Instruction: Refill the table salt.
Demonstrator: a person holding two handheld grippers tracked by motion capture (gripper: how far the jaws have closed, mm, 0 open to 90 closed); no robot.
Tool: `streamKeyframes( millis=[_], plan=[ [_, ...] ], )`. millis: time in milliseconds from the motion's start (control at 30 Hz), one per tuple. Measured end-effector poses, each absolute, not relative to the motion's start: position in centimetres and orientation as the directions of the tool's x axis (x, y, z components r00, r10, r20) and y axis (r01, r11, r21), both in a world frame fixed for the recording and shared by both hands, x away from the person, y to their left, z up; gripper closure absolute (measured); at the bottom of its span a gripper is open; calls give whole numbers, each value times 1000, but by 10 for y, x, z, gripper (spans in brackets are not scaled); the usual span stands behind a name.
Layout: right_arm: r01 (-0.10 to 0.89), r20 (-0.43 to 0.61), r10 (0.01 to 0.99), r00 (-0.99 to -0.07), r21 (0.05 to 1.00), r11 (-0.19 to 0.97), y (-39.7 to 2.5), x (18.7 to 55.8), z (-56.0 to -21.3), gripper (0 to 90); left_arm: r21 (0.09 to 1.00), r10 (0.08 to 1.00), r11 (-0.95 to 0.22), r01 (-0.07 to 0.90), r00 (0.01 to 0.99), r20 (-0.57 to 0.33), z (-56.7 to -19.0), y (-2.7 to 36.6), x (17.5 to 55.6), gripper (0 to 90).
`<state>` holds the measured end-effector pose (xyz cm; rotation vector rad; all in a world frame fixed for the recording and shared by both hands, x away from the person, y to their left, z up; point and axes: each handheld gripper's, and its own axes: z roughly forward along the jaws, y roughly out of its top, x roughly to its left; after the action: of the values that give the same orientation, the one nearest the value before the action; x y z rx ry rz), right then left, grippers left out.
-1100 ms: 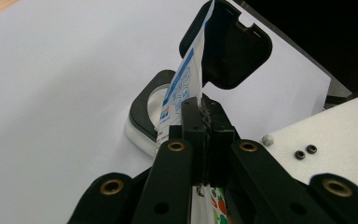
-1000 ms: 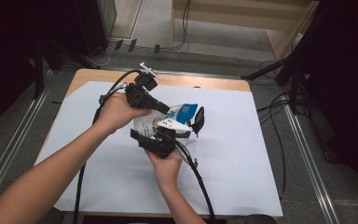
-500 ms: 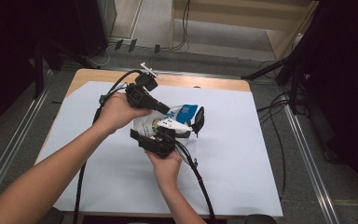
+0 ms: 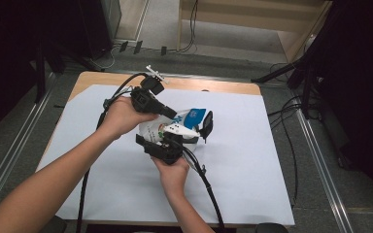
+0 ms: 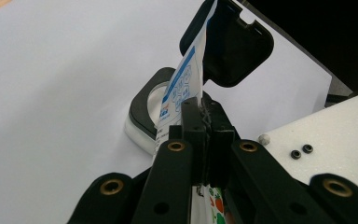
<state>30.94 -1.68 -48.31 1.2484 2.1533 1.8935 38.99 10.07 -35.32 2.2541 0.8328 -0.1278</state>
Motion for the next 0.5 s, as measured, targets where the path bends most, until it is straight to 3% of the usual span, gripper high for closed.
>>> streamKeyframes(
  millis=[500],
  plan=[
    [542,479,573,-665,837,-71,-15,300,-484,520,593,514,-538,599,791,-332,-354,100,386,900]
  ],
)
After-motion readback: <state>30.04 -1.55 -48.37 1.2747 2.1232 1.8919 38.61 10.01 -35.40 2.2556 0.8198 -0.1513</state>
